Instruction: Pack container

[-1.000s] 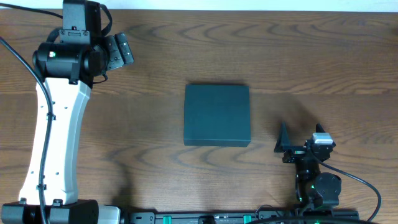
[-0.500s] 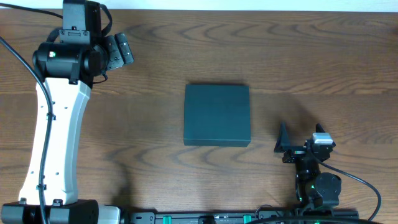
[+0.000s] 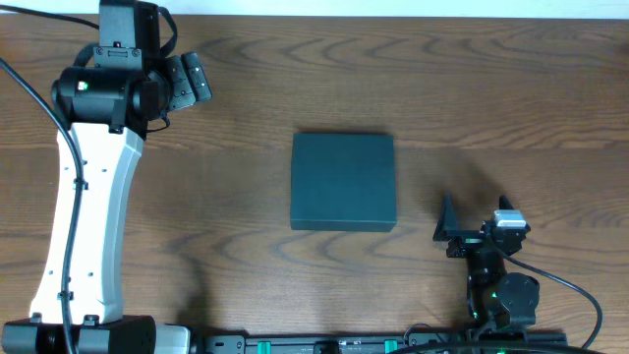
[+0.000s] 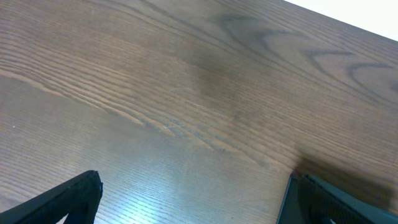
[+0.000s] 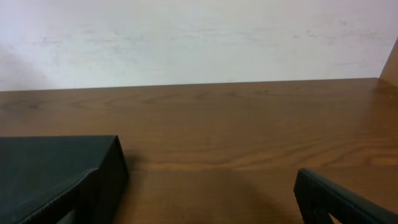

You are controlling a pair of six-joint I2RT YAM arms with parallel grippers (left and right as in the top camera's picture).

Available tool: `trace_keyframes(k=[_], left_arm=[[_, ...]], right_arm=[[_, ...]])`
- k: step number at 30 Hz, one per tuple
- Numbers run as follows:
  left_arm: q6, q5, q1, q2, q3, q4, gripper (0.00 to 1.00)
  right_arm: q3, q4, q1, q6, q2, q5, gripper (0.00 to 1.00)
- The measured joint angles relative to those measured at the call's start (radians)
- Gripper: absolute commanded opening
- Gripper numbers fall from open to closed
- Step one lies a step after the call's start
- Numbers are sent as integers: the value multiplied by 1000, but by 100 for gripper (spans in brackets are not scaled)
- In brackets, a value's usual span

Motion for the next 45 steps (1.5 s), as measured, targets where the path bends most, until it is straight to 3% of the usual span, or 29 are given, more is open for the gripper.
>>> trace_keyframes(k=[11,23,26,35,45], left_arm=[[0,-59,0,0,0,56,99],[2,-156,43,-39,-4,605,99],[3,-161,51,-114,-11,675,99],[31,-166,52,-422,-40,685,99],[56,-166,53,-786,-372,685,99]], right_arm=[[0,0,0,0,0,0,99],[0,0,0,0,0,-1,99],[0,0,0,0,0,0,99],[0,0,0,0,0,-1,99],[0,0,0,0,0,0,99]])
